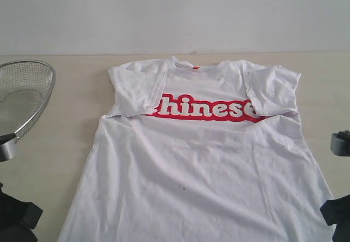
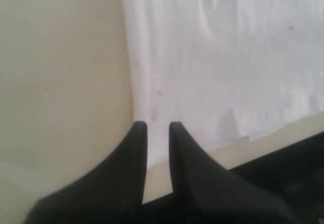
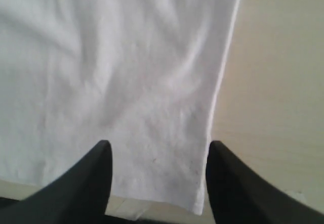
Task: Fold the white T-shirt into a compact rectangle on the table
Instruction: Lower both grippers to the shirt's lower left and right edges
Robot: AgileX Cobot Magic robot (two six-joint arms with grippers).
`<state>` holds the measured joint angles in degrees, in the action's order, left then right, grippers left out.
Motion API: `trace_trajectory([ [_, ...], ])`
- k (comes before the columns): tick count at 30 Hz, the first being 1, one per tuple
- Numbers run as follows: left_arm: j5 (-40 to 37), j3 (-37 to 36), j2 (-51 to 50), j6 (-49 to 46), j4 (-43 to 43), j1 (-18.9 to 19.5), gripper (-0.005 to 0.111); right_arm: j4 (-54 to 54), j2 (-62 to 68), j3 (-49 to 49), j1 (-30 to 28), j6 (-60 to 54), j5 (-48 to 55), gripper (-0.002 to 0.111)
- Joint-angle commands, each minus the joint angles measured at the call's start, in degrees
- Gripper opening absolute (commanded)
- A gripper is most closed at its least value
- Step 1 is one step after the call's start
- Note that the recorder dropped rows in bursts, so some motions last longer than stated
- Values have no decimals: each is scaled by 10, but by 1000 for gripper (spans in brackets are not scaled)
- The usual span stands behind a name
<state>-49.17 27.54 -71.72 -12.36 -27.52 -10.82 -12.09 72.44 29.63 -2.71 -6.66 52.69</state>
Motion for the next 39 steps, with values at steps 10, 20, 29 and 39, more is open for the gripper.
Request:
trace_trajectory([
  [10, 13, -2, -118, -7, 3, -4, 17, 66, -1, -4, -1, 63, -12, 50],
  [20, 27, -2, -161, -40, -35, -4, 67, 64, 121, -5, -1, 62, -24, 50],
  [29, 33, -2, -226, -43, -52, -4, 67, 23, 165, -5, -1, 32, -49, 50],
  [39, 36, -2, -259, -98, -120, -4, 67, -8, 184, -5, -1, 2, -62, 50],
])
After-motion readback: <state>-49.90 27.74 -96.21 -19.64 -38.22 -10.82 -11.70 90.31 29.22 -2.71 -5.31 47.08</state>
